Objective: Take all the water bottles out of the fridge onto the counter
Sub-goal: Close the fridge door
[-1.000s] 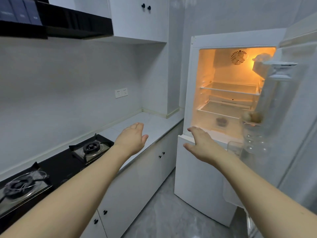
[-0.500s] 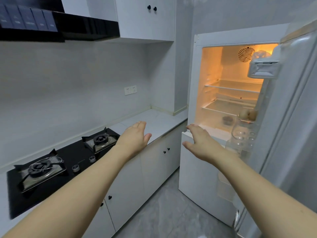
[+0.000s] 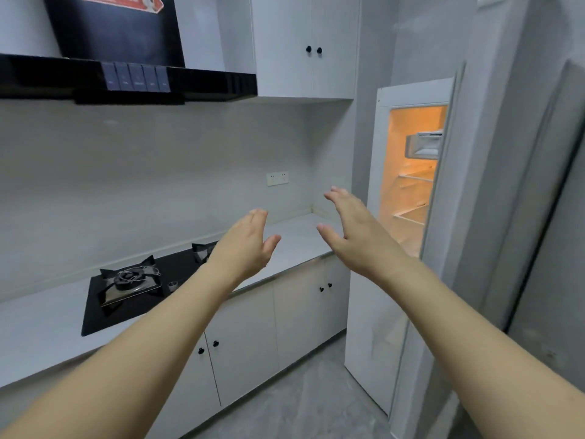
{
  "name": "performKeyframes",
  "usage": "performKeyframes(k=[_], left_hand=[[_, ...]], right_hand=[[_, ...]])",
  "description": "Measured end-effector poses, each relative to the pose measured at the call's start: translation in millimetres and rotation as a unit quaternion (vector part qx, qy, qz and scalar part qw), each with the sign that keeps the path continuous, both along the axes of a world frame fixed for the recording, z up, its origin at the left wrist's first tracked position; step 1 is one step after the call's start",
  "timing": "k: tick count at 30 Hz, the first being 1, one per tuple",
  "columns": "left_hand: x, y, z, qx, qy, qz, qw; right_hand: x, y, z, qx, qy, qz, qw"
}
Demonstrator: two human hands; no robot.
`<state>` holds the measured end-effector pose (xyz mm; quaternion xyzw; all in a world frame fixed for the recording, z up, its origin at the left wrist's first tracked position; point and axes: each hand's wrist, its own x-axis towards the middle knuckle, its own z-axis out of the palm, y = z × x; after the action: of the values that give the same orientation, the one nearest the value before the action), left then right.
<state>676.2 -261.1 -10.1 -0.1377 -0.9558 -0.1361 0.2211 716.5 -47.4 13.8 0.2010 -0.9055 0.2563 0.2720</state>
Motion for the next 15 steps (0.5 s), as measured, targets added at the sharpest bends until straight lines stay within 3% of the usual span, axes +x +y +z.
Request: performKeyframes(k=[7, 11, 15], left_hand=[[61, 47, 33, 0.007, 0.104, -0.025, 0.994], [87, 79, 52, 0.006, 0.152, -0.044, 0.987], [107, 120, 56, -0.021, 0.188, -0.086, 0.978]], right_hand=[[39, 42, 42, -0.032, 0.225, 0.064, 0.972], [57, 64, 63, -0.044, 0.345, 0.058, 0.936], [64, 100, 72, -0.067, 0.399, 0.03, 0.914]])
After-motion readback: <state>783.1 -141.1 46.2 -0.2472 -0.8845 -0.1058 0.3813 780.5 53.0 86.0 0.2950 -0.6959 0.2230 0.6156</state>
